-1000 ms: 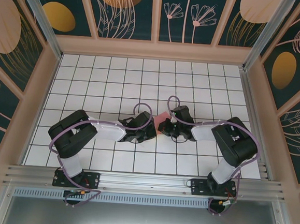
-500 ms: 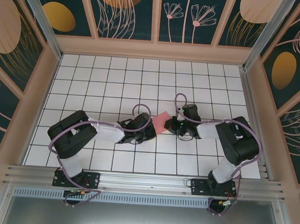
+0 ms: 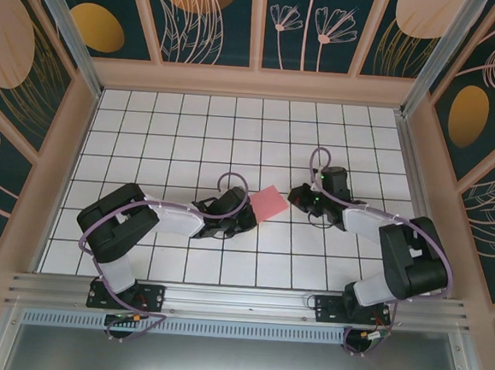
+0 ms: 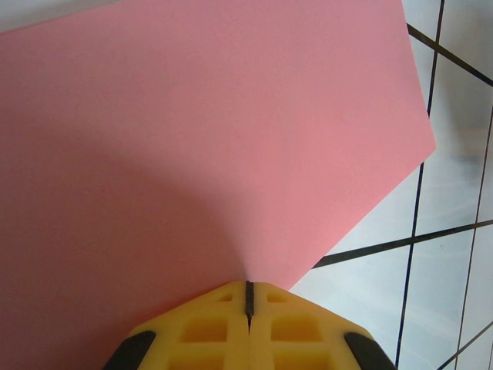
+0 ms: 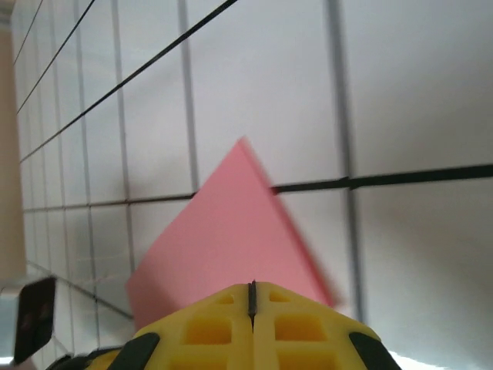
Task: Fold a paper plane with a square sheet of paper (pick it up from the middle)
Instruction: First fold in half a square sheet of paper at the center of the table.
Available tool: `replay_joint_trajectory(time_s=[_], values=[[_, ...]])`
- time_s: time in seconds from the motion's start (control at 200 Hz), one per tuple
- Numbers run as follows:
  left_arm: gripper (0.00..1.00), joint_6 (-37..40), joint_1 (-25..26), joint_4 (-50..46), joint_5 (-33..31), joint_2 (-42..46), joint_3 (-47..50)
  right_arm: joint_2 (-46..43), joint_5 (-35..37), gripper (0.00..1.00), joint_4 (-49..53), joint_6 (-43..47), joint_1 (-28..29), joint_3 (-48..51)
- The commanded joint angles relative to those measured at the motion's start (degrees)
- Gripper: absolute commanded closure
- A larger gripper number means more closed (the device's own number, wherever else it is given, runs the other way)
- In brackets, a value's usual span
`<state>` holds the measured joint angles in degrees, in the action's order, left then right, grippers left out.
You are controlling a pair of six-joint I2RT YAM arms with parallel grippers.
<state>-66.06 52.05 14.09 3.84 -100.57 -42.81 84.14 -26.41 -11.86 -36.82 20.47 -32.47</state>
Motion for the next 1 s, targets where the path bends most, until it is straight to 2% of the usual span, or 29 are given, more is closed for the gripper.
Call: replay_joint_trajectory(time_s=[0.0, 0.145, 0.43, 0.54, 0.836, 0.991], values=[[1.0, 1.6, -0.47, -7.32, -1.54, -0.28, 0.25, 1.02, 0.88, 1.0, -1.17, -3.12, 4.35, 0.57], [1.0, 2.86, -0.45, -7.1, -1.07, 0.21, -0.86, 6.92, -0.9, 1.0, -3.93, -4.73, 7.69, -1.48], [1.0, 11.41, -0.72, -6.53, 0.89, 2.04, -5.97, 11.87, -0.48, 1.0, -1.72, -2.76, 7.88, -2.85], [1.0, 15.99, -1.83, -6.97, 2.27, 2.05, -7.88, 13.89, -1.14, 1.0, 0.54, 2.03, 6.76, -4.83], [1.0, 22.38, -5.42, -6.77, 7.49, -0.54, -10.33, 23.48, -9.25, 1.0, 11.24, 22.92, 2.58, -18.12], [1.0, 25.04, -6.95, -7.21, 8.16, -2.26, -11.87, 25.77, -11.16, 1.0, 13.87, 26.21, 2.31, -23.1]])
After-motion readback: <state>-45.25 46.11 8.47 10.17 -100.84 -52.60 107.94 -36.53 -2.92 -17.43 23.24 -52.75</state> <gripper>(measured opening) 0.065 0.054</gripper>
